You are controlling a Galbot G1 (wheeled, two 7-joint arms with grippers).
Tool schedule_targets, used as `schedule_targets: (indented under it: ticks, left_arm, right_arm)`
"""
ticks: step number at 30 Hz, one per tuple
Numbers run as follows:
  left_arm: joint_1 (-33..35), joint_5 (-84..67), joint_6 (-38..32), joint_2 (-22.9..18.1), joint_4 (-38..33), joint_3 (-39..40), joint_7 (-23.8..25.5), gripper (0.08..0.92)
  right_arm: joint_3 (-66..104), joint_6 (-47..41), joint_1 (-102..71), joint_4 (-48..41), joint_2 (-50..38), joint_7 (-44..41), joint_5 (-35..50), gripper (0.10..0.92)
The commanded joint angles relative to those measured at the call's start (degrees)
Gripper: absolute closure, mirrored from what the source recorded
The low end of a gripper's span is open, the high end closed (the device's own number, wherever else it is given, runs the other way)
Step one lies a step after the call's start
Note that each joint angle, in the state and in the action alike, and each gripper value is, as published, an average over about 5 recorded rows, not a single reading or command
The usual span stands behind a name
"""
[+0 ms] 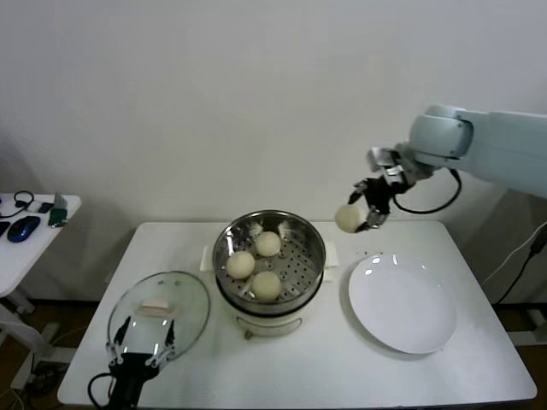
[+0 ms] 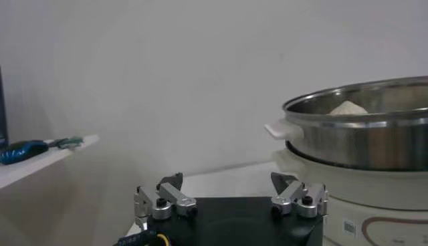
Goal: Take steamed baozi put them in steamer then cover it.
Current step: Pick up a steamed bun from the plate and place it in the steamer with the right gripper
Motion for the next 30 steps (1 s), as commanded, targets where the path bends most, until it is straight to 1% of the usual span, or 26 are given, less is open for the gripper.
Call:
schedule_targets:
  ticks: [1, 8, 18, 30]
  left_arm:
    - [0.08, -0.28, 0.01, 0.21, -0.02, -0.17, -0.01, 0.177]
    - [0.05, -1.04, 0.13, 0.36, -0.08, -0.83, 0.00, 0.177]
    - [0.05, -1.40, 0.16, 0.57, -0.04, -1.11, -0.01, 0.177]
    - [0.09, -1.39, -0.03, 0.64, 0.16, -1.07, -0.09, 0.177]
  right_arm:
    - [-0.23, -4.11, 0.63, 4.94, 12.48, 5.15, 7.93, 0.331]
    - [0.91, -5.36, -10.68, -0.92, 18.75, 7.47, 3.60, 0.330]
    - [1.11, -6.50, -18.34, -5.08, 19.11, 9.02, -4.78, 0.330]
    - [2.48, -6.43, -21.45, -9.87, 20.38, 9.77, -5.96, 0.330]
